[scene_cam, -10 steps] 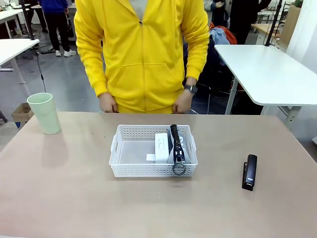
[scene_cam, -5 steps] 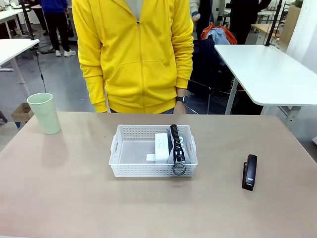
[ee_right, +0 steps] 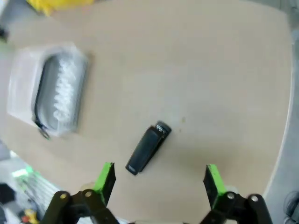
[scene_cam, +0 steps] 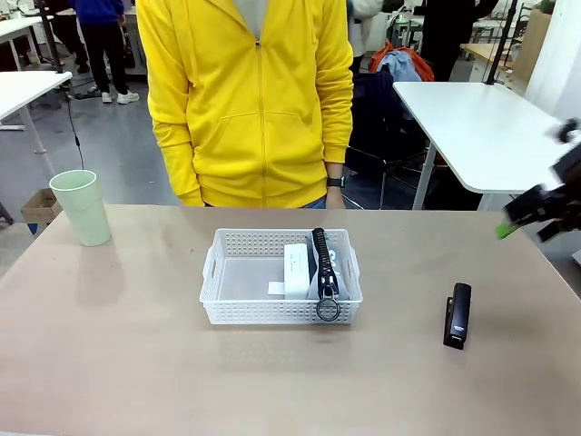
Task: Efficiently arrange items inside the basket to fit them all.
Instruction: Pick up the Stapler and place it inside the Organizing basket.
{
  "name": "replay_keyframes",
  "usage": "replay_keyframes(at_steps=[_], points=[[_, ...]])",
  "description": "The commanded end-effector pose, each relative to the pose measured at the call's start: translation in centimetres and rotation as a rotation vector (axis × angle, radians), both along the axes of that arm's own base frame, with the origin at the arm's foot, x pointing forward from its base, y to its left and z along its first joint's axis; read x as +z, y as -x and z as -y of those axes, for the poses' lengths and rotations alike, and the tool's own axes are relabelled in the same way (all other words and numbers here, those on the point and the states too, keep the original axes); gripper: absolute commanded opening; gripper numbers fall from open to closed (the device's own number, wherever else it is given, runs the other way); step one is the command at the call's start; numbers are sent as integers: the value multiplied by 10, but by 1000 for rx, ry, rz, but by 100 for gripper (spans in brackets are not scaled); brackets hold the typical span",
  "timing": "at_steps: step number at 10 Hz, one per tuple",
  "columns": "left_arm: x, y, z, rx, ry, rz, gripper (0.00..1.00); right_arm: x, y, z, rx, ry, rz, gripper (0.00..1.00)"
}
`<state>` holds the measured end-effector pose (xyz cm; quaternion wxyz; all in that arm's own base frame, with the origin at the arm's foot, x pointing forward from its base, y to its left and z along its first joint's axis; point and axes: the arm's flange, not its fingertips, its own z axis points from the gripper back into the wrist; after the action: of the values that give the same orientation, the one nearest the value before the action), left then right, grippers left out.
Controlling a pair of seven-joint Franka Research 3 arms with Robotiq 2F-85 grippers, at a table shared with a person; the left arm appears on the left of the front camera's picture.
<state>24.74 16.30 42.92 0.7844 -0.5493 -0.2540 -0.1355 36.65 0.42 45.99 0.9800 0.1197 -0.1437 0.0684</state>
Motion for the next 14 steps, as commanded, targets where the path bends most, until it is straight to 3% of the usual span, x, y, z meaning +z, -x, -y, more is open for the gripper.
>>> replay_keyframes(at_steps=[1, 3, 5, 6, 7, 8, 12, 13, 14], points=[[4, 0, 2, 11, 23, 8, 100, -15, 4, -44, 12, 226, -33, 100], [4, 0, 2, 11, 23, 8, 100, -43, 6, -94, -6, 441, -142, 100], [4, 0, 2, 11, 23, 8, 100, -74, 11, -114, -119, 566, -192, 100], [4, 0, 2, 11, 23, 8, 100, -82, 11, -114, -155, 551, -202, 100], [4, 0, 2, 11, 23, 8, 100, -77, 11, -109, -208, 471, -151, 100], [4, 0, 2, 11, 23, 8, 100, -78, 9, -124, -94, 533, -174, 100], [4, 0, 2, 11, 23, 8, 100, -81, 9, -123, -125, 529, -180, 100], [4, 0, 2, 11, 23, 8, 100, -85, 7, -130, -109, 467, -188, 100], [4, 0, 2, 11, 23, 8, 100, -104, 2, -133, -83, 367, -252, 100]])
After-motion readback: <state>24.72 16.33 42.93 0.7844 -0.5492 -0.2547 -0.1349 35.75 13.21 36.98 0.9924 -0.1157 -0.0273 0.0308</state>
